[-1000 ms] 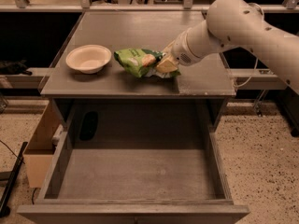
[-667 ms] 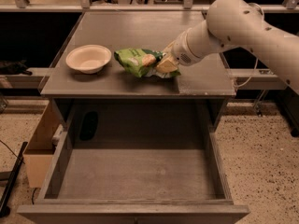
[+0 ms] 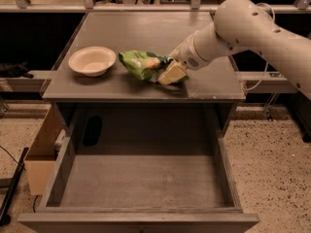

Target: Pick green rice chip bag from top drawer and place on counter

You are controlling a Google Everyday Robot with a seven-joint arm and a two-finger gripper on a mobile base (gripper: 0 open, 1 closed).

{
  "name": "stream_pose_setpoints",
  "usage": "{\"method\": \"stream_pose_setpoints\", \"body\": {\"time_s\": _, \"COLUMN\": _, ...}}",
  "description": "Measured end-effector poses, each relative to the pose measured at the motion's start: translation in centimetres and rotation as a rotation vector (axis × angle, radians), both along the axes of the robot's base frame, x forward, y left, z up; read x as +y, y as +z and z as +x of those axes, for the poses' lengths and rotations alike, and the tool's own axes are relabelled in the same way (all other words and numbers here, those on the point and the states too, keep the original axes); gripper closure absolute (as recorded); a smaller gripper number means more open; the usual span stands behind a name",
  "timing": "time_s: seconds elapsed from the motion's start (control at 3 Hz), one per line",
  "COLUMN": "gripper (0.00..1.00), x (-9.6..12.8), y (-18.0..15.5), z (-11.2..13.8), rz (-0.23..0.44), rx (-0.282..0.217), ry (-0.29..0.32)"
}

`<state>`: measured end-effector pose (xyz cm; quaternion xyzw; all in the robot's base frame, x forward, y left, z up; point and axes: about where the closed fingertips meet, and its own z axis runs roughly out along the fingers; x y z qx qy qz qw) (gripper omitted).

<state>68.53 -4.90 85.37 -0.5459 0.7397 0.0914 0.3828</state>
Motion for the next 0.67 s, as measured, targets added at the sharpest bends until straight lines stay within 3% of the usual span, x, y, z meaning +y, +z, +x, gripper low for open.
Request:
{"method": "stream_pose_setpoints", "body": {"time_s": 0.33, "gripper": 0.00, "x": 0.01, "y": 0.00, "z": 0.00, "rz": 0.000, "rx": 0.000, "ry": 0.000}}
{"method": "stream_pose_setpoints", "body": {"time_s": 0.67, "gripper": 0.00, "x": 0.01, "y": 0.00, "z": 0.00, "rz": 0.000, "rx": 0.000, "ry": 0.000}}
